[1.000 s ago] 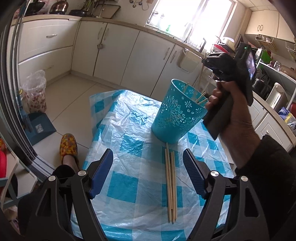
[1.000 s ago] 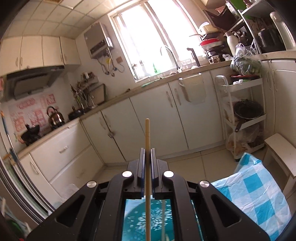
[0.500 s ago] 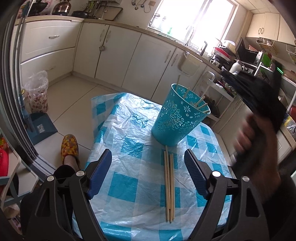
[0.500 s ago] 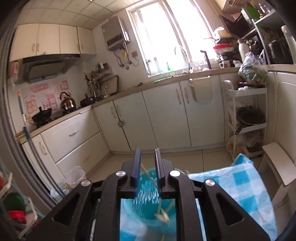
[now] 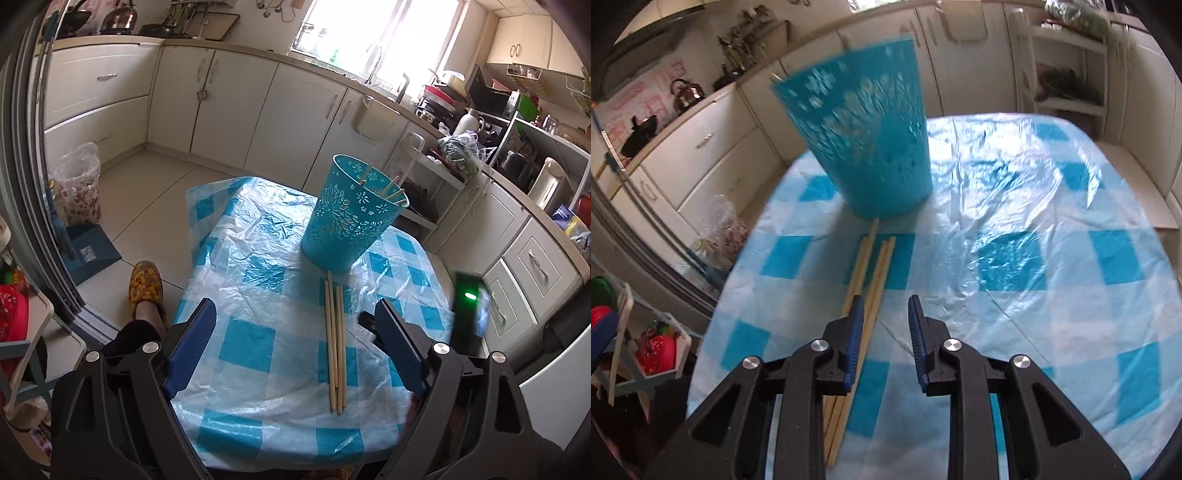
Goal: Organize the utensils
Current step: 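Lower the right gripper onto a remaining stick and close while the left gripper approaches the sticks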
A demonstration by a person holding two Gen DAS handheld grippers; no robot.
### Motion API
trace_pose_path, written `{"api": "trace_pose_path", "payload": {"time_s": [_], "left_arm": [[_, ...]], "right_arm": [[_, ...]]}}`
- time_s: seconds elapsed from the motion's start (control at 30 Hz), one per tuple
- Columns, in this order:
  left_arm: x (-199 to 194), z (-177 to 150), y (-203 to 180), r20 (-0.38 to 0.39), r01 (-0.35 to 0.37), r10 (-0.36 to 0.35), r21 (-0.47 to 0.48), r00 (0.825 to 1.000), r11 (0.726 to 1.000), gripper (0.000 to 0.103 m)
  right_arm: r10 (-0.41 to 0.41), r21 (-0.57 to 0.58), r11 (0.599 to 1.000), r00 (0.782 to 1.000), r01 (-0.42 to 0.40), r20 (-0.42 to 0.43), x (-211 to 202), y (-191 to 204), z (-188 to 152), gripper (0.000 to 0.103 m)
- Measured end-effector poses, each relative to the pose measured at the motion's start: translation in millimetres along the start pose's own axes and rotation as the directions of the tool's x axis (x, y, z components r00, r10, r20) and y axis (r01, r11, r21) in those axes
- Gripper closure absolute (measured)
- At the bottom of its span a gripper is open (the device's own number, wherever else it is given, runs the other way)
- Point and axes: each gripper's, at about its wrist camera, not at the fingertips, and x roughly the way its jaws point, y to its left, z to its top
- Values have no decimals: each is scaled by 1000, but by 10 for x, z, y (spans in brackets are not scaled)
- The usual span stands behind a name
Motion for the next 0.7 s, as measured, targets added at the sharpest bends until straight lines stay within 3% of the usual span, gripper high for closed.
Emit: {"api": "trace_pose_path", "payload": {"time_s": [0.27,0.43,0.7], "left_arm": [[-25,8,86,-5,-9,9,-16,1000,1000,18],[26,-7,70,-16,-8,8,-16,1000,1000,18],[111,-18,-41,-35,-23,23,17,999,1000,18]], "right_arm": [[-69,-25,997,997,69,-24,279,88,-2,81],[-67,-15,998,998,66,-18,275,36,-15,81],[-108,-128,986,994,105,-14,281,124,-19,84]]}}
